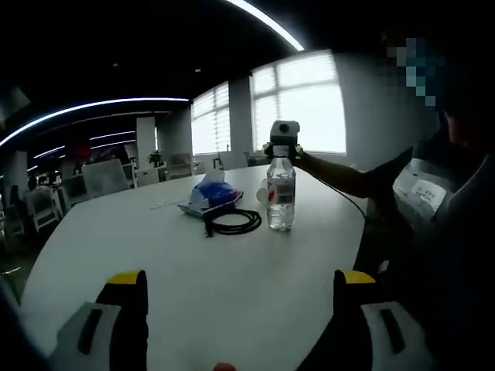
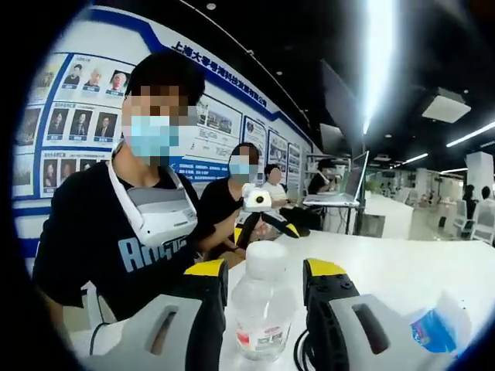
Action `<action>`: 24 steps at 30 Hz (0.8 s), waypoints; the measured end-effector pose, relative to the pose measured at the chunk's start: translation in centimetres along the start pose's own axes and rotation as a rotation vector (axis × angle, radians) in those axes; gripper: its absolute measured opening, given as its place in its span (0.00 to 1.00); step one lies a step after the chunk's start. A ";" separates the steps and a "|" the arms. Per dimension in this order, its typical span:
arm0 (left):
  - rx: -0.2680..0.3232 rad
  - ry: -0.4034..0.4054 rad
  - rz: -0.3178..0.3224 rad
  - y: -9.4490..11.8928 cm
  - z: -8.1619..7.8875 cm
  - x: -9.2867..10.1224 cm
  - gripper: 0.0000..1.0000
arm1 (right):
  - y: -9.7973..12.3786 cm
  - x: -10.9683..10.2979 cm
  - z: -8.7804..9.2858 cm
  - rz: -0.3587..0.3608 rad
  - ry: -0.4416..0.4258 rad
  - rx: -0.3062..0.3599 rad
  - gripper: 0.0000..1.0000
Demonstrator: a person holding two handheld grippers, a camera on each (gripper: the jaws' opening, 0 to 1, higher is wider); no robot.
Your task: Arrange the tabletop items into an orderly group along one side of the table until the central work area is clear of visible clutter.
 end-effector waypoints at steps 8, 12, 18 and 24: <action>0.006 0.001 -0.006 0.1 -0.3 0.2 1.00 | -1.6 -0.1 0.2 -0.077 -0.002 0.031 0.31; 0.004 -0.002 -0.006 0.1 -0.2 0.1 1.00 | -1.7 -0.5 0.0 -0.116 -0.011 0.040 0.27; 0.002 0.001 -0.007 0.0 0.0 0.0 1.00 | -1.3 0.1 0.1 -0.133 -0.026 0.024 0.26; 0.002 0.005 -0.004 -0.2 0.1 0.0 1.00 | -1.2 -0.3 0.0 -0.142 -0.047 0.013 0.20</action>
Point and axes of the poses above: the point that each gripper's makers call its tool centre point, and the gripper's own axes: y roughly backward along the fingers, x roughly to its right, z roughly out of its underside, the point moved 4 cm from there along y, roughly backward along the fingers, and after that the axes turned 8 degrees about z, right-handed, at the moved point
